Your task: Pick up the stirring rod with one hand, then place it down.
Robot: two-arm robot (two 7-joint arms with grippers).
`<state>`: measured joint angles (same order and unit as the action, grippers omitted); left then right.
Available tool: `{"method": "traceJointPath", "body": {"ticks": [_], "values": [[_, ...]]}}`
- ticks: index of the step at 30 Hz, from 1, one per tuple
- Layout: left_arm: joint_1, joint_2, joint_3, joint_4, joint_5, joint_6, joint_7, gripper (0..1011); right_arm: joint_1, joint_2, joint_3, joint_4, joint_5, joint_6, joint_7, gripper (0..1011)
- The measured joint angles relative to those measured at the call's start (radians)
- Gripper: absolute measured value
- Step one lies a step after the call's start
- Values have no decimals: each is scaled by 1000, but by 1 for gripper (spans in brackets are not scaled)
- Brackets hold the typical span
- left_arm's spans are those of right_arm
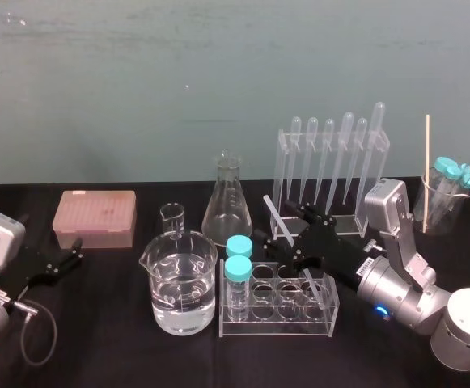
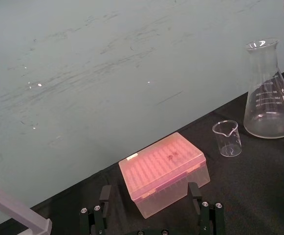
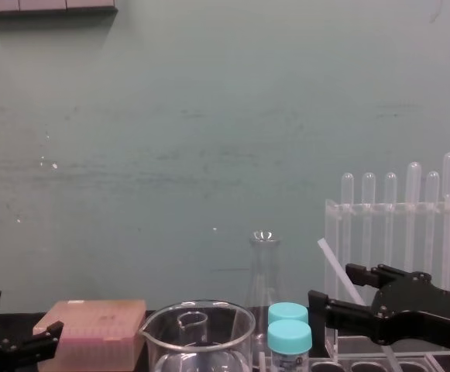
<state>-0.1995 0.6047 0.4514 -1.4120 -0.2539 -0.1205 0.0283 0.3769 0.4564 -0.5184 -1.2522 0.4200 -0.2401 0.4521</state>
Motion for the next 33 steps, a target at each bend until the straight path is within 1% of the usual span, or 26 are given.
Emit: {"method": "traceJointPath", "body": {"ticks": [1,2,4,5,7,9,10,11,14,15,18,19,20,23,24,26,33], "values": [[0,0,0,0,0,0,0,1000,0,0,0,0,0,0,0,837],[0,0,0,0,0,0,0,1000,0,0,0,0,0,0,1,787],[0,0,0,0,0,0,0,1000,0,0,0,0,1,0,1,742],[0,0,0,0,0,0,0,1000,0,0,-1,0,1,0,1,685],[0,0,0,0,0,0,0,1000,0,0,-1,0,1,-1,2,627],[0,0,0,0,0,0,0,1000,0,0,-1,0,1,-1,2,594],[0,0,0,0,0,0,0,1000,0,0,-1,0,1,-1,2,544],[0,0,0,0,0,0,0,1000,0,0,-1,0,1,-1,2,524],[0,0,0,0,0,0,0,1000,0,0,-1,0,1,-1,2,400],[0,0,0,0,0,0,0,1000,0,0,-1,0,2,-1,2,390],[0,0,0,0,0,0,0,1000,0,0,-1,0,2,-1,2,276],[0,0,0,0,0,0,0,1000,0,0,-1,0,1,-2,2,256],[0,0,0,0,0,0,0,1000,0,0,-1,0,1,-2,2,198],[0,0,0,0,0,0,0,1000,0,0,-1,0,2,-2,3,142],[0,0,0,0,0,0,0,1000,0,0,-1,0,2,-2,3,91],[0,0,0,0,0,0,0,1000,0,0,-1,0,1,-2,3,70],[0,0,0,0,0,0,0,1000,0,0,-1,0,1,-2,3,69]]}}
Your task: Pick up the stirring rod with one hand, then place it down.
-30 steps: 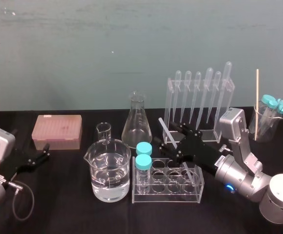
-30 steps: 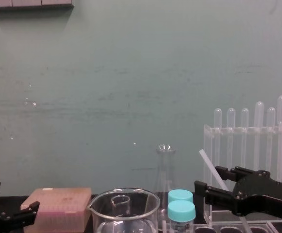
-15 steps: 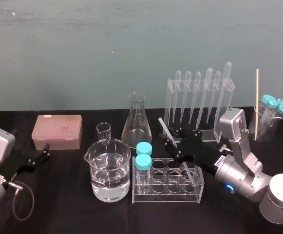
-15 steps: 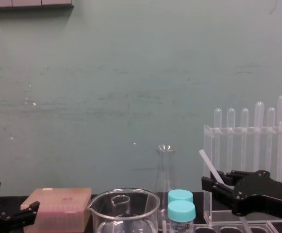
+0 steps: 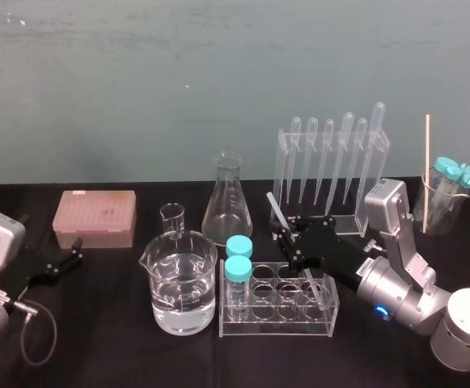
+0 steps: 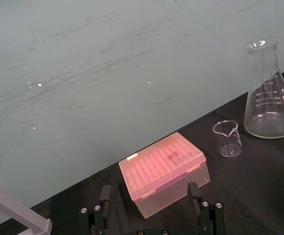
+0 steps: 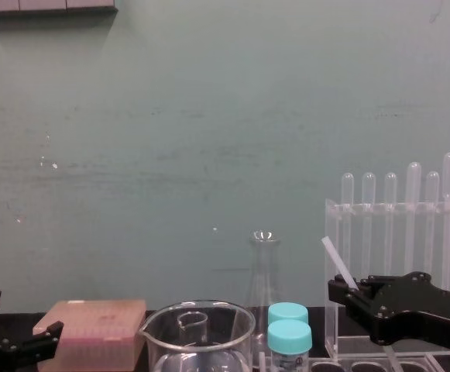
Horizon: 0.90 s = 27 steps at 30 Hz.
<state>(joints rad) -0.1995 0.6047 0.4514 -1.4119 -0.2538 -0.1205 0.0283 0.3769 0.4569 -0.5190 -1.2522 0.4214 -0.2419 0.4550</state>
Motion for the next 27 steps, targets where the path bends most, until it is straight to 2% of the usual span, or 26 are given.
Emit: {"method": "traceJointPath", "body": {"ticks": [8,16,19,21,22,24,25,27], "values": [[0,0,0,0,0,0,0,1000,-2,-4,9,0,4,-1,3,69],[0,0,0,0,0,0,0,1000,-4,-36,84,-11,114,-28,73,69],[0,0,0,0,0,0,0,1000,-5,-47,113,-26,155,-61,112,69],[0,0,0,0,0,0,0,1000,-7,-57,134,-37,167,-104,130,69],[0,0,0,0,0,0,0,1000,-8,-62,145,-43,162,-149,133,69],[0,0,0,0,0,0,0,1000,-10,-66,156,-47,148,-192,134,69],[0,0,0,0,0,0,0,1000,-13,-70,167,-47,133,-238,135,69],[0,0,0,0,0,0,0,1000,-15,-73,179,-45,120,-282,136,69]]}}
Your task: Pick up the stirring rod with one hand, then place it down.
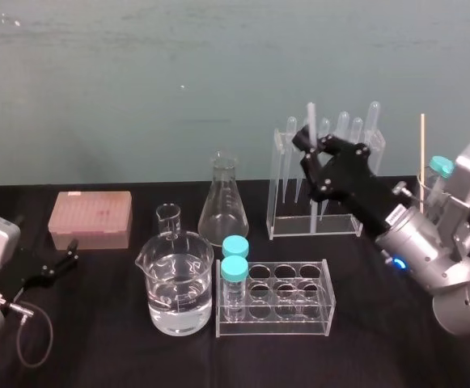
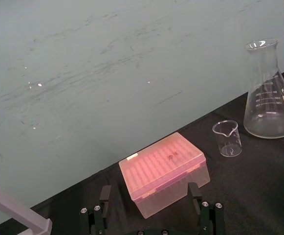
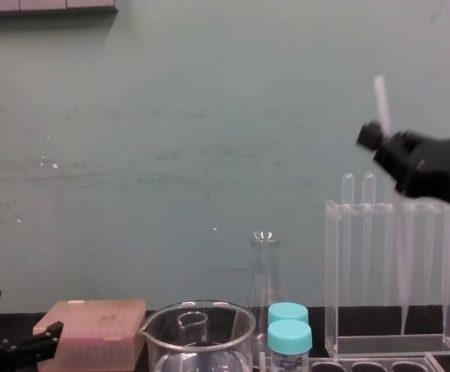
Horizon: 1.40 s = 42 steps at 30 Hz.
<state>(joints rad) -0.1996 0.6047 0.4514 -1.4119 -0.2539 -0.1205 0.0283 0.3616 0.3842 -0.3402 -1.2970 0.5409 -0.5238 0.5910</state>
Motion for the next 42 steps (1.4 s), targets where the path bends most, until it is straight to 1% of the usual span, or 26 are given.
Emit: {"method": "traceJointPath", "body": {"ticks": [1,2,5,6,7,10,14,19,42], "values": [[0,0,0,0,0,0,0,1000,-1,-1,6,4,-5,-20,2,69],[0,0,0,0,0,0,0,1000,-3,-2,16,13,-8,-54,11,69],[0,0,0,0,0,0,0,1000,-7,-3,34,40,-2,-98,33,69],[0,0,0,0,0,0,0,1000,-7,-3,34,40,-2,-98,33,69],[0,0,0,0,0,0,0,1000,-11,-2,42,53,7,-111,46,69],[0,0,0,0,0,0,0,1000,-21,4,55,77,22,-123,67,69],[0,0,0,0,0,0,0,1000,-41,11,68,95,22,-121,71,69],[0,0,0,0,0,0,0,1000,-64,15,81,101,8,-98,62,69],[0,0,0,0,0,0,0,1000,-59,14,77,101,8,-100,60,69]]}}
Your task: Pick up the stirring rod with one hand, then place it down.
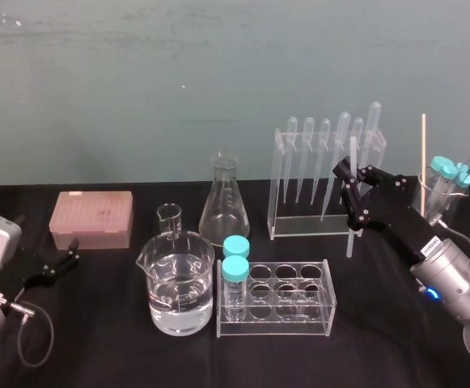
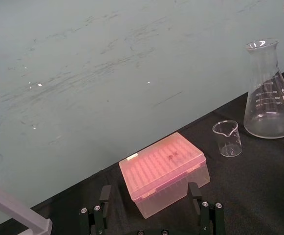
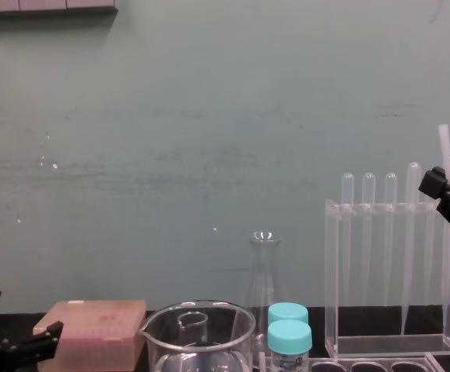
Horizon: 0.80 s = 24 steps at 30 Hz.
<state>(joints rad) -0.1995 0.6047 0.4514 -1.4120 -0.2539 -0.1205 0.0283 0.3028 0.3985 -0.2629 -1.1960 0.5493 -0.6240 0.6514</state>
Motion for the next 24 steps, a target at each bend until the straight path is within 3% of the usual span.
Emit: {"method": "traceJointPath", "body": {"ticks": [24], "values": [[0,0,0,0,0,0,0,1000,1,0,-1,-1,1,-2,0,69]]}}
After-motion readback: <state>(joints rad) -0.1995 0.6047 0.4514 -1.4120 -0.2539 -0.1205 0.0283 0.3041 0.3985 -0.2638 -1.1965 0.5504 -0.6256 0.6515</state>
